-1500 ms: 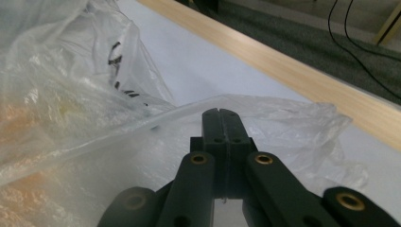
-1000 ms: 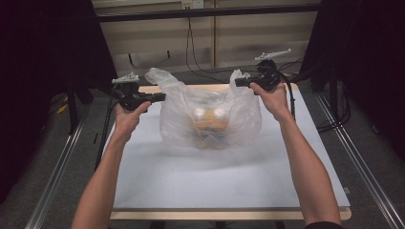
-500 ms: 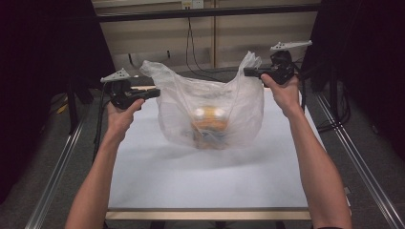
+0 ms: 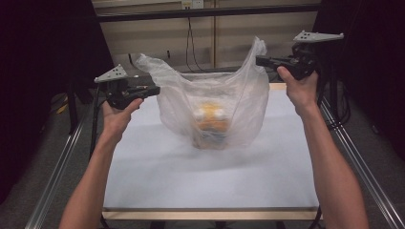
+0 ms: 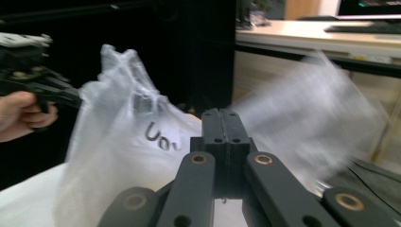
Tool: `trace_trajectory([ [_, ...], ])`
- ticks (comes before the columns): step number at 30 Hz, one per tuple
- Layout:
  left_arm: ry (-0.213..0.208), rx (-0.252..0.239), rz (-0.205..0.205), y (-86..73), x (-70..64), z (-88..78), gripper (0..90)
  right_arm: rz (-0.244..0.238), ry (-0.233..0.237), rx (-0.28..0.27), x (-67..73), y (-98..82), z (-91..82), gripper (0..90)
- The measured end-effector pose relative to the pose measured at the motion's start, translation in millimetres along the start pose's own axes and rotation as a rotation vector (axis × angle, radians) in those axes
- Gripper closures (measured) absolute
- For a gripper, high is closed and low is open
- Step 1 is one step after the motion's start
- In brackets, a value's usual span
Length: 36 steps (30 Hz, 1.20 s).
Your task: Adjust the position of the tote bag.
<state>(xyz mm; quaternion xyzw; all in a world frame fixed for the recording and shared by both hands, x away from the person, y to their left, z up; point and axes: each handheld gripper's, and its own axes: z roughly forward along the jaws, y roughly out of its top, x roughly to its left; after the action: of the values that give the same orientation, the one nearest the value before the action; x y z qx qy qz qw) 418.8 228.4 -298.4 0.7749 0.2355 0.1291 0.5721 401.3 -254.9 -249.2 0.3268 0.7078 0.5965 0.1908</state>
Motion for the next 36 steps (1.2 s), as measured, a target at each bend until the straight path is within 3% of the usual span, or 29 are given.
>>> trace_trajectory([
  [3, 0.007, 0.004, 0.017, 0.4, -3.7, -2.2, 90.0, -0.024, -0.031, 0.021, 4.9, 2.0, -6.2, 90.0],
  [9, -0.006, -0.007, 0.021, -2.5, -8.8, -5.1, 90.0, -0.021, -0.08, 0.056, 2.0, -11.8, -9.5, 90.0],
  [13, 0.001, -0.013, 0.026, -6.4, -8.9, -11.0, 90.0, 0.009, -0.104, 0.079, -6.8, -26.3, -12.6, 77.1],
  [16, -0.003, -0.016, 0.021, -7.4, -9.2, -12.0, 90.0, 0.026, -0.122, 0.11, -11.4, -38.9, -11.7, 61.3],
  [17, -0.003, -0.016, 0.021, -7.4, -9.2, -12.0, 90.0, 0.026, -0.122, 0.11, -11.4, -38.9, -11.7, 61.3],
  [18, -0.004, -0.014, 0.022, -7.7, -9.4, -12.2, 90.0, 0.022, -0.154, 0.151, -14.0, -47.7, -8.1, 52.2],
  [19, -0.004, -0.017, 0.023, -7.9, -9.7, -12.2, 90.0, 0.022, -0.154, 0.151, -14.0, -47.7, -8.1, 52.2],
  [20, -0.006, -0.016, 0.025, -8.0, -10.3, -12.1, 90.0, 0.041, -0.162, 0.169, -18.0, -55.7, -4.5, 43.7],
  [23, -0.005, -0.015, 0.028, -8.1, -10.6, -12.1, 90.0, 0.049, -0.165, 0.183, -21.7, -62.2, -1.1, 37.9],
  [24, 0.0, -0.01, 0.033, -7.9, -10.7, -12.3, 90.0, 0.067, -0.175, 0.197, -25.7, -69.4, 3.6, 29.9],
  [28, -0.006, -0.011, 0.028, -8.5, -10.1, -12.3, 90.0, 0.1, -0.162, 0.212, -32.7, -78.4, 11.3, 24.4],
  [31, -0.008, -0.011, 0.028, -9.6, -9.5, -12.2, 90.0, 0.121, -0.139, 0.22, -34.3, -82.4, 17.7, 27.9],
  [34, -0.006, -0.002, 0.027, -10.4, -8.9, -11.6, 90.0, 0.13, -0.093, 0.215, -32.1, -84.0, 23.0, 50.7],
  [35, -0.006, -0.002, 0.027, -10.4, -8.9, -11.6, 90.0, 0.13, -0.093, 0.215, -32.1, -84.0, 23.0, 50.7],
  [36, -0.005, 0.0, 0.028, -10.3, -8.6, -11.6, 90.0, 0.132, -0.082, 0.217, -30.7, -83.4, 24.7, 61.2],
])
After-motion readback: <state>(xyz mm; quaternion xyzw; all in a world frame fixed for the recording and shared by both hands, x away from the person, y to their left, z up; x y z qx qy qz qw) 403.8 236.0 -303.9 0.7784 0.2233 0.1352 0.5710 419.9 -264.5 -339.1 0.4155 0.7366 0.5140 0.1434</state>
